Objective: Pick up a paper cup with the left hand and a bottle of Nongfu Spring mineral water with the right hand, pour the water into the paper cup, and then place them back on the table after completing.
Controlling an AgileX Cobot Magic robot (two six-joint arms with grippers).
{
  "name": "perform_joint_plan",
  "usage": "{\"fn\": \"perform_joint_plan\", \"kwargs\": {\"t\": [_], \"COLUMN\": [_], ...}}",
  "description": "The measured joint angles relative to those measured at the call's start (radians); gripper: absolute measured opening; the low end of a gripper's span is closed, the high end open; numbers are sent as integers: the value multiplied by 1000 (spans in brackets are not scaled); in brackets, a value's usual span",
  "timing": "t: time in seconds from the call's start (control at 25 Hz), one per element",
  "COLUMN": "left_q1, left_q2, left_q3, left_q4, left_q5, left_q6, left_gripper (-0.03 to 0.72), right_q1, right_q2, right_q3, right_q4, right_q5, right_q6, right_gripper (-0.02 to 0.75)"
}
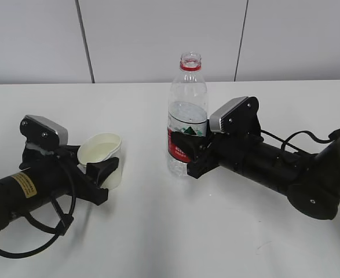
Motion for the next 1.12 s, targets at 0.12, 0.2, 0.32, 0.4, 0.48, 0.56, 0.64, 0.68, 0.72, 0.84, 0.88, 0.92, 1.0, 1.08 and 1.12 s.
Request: {"fn": "perform_joint_plan", "kwargs": {"t": [0.12, 0.2, 0.32, 0.4, 0.48, 0.56, 0.64, 0.68, 0.72, 0.84, 0.88, 0.92, 1.0, 1.08, 1.12], "left_q1": [0, 0, 0, 0, 0, 0, 0, 0, 0, 0, 0, 0, 0, 0, 0], "left_q2": [0, 1, 1, 1, 1, 1, 1, 1, 1, 1, 1, 1, 1, 1, 1], "left_q3": [-1, -1, -1, -1, -1, -1, -1, -1, -1, -1, -1, -1, -1, -1, -1], "left_q4": [-5, -8, -9, -10, -10, -11, -12, -12, -12, -13, -13, -13, -14, -14, -14], "left_q5": [1, 1, 1, 1, 1, 1, 1, 1, 1, 2, 2, 2, 2, 0, -1], "left_q6": [0, 0, 0, 0, 0, 0, 0, 0, 0, 1, 1, 2, 4, 4, 5], "left_gripper": [398, 398, 397, 397, 400, 402, 402, 402, 406, 433, 446, 456, 474, 486, 492], "right_q1": [0, 0, 0, 0, 0, 0, 0, 0, 0, 0, 0, 0, 0, 0, 0], "right_q2": [0, 0, 0, 0, 0, 15, 32, 40, 42, 46, 48, 48, 48, 54, 55], "right_q3": [0, 0, 0, 0, 0, 0, 0, 0, 0, 0, 0, 0, 0, 0, 0], "right_q4": [0, 0, -4, -4, -4, -4, -4, -4, -4, -4, -4, -4, -6, -8, -8], "right_q5": [0, 0, 0, 0, 0, -2, -2, -2, -7, -14, -14, -16, -18, -26, -30], "right_q6": [2, 2, 2, 2, 2, 2, 2, 2, 0, -44, -51, -55, -58, -60, -60], "right_gripper": [380, 380, 380, 380, 380, 380, 380, 380, 380, 380, 380, 380, 382, 417, 445]}}
